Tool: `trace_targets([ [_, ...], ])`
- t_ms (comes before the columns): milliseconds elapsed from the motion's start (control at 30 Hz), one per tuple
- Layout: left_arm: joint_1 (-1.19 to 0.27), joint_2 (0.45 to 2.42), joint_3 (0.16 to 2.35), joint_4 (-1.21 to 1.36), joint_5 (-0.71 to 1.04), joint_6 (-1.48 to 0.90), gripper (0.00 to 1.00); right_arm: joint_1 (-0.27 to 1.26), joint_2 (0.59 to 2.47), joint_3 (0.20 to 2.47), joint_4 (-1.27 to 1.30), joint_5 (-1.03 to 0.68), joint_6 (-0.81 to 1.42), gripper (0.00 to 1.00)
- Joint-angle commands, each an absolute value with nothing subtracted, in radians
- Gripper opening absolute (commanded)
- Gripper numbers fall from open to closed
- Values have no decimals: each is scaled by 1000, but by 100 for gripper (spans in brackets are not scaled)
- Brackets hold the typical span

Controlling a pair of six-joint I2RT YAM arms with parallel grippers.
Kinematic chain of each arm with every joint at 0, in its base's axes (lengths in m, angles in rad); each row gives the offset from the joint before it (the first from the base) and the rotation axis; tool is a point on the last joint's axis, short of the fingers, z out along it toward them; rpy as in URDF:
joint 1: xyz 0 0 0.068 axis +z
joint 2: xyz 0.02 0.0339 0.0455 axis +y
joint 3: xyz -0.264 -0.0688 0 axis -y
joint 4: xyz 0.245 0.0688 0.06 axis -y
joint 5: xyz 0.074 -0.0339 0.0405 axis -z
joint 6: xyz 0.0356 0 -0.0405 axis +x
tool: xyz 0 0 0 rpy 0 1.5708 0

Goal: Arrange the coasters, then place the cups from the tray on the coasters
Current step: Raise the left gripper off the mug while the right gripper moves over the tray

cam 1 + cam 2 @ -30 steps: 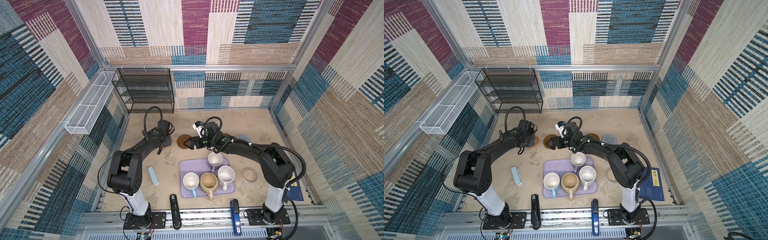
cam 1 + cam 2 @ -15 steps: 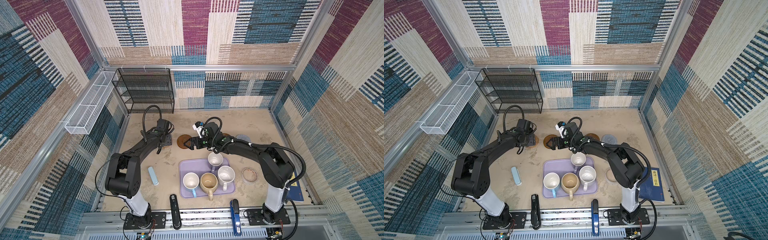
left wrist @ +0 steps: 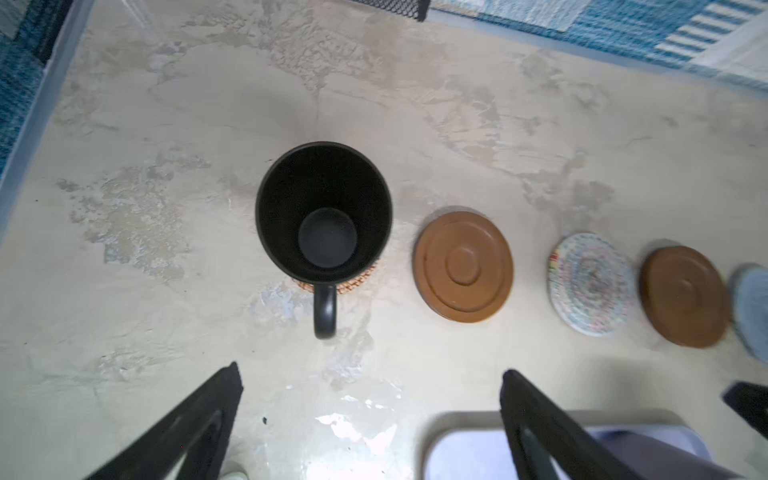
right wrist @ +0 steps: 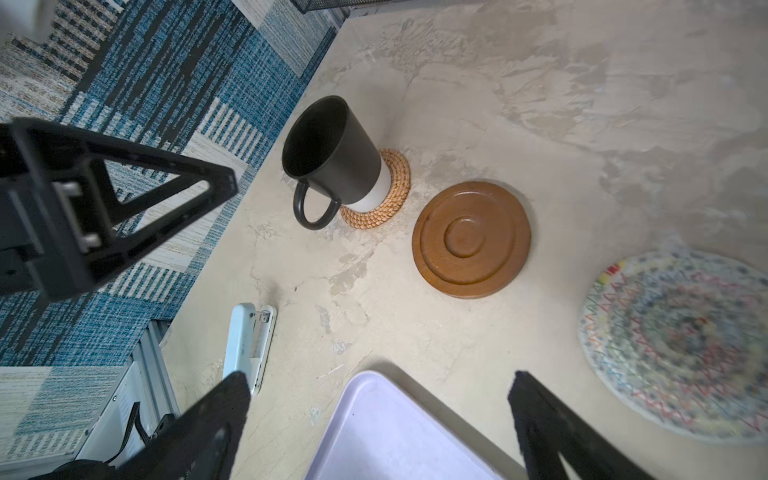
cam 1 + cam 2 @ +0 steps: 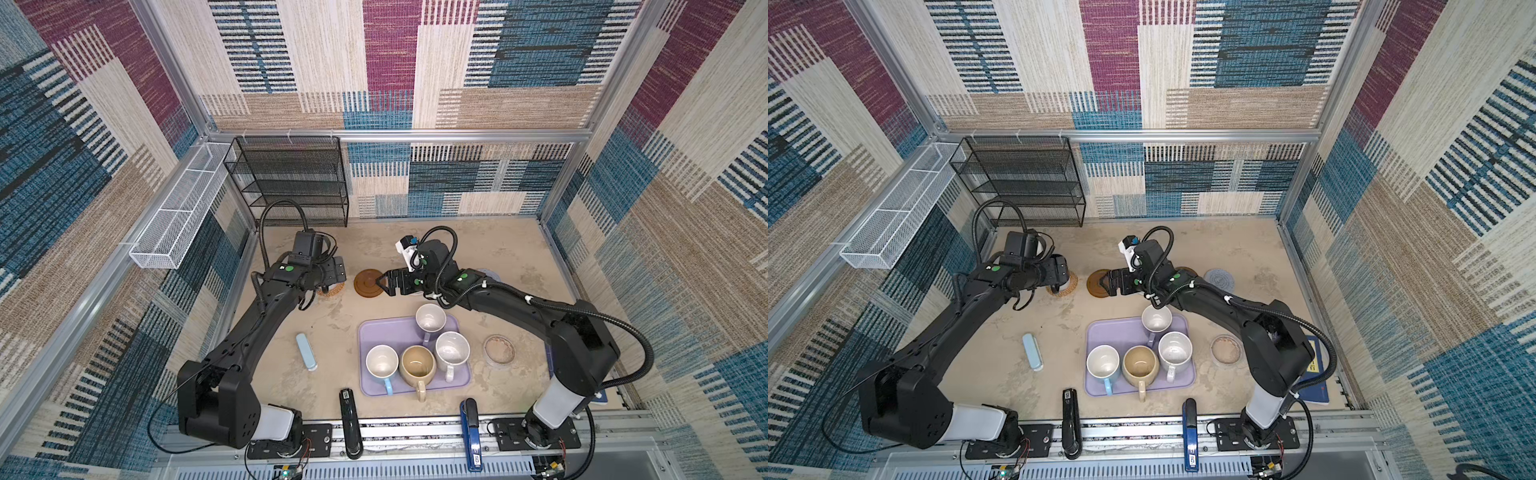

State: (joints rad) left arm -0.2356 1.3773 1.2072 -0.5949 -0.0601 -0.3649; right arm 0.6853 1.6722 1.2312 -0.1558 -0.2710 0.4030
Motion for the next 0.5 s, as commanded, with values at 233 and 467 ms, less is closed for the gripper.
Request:
trace_targets([
  [233, -281, 1265, 1211, -711, 278, -411, 100, 690, 1484, 1113, -369, -92, 417, 97],
  [467, -407, 1233, 1172, -731, 328, -450, 100, 707, 1388, 1038, -479, -64, 479, 87],
])
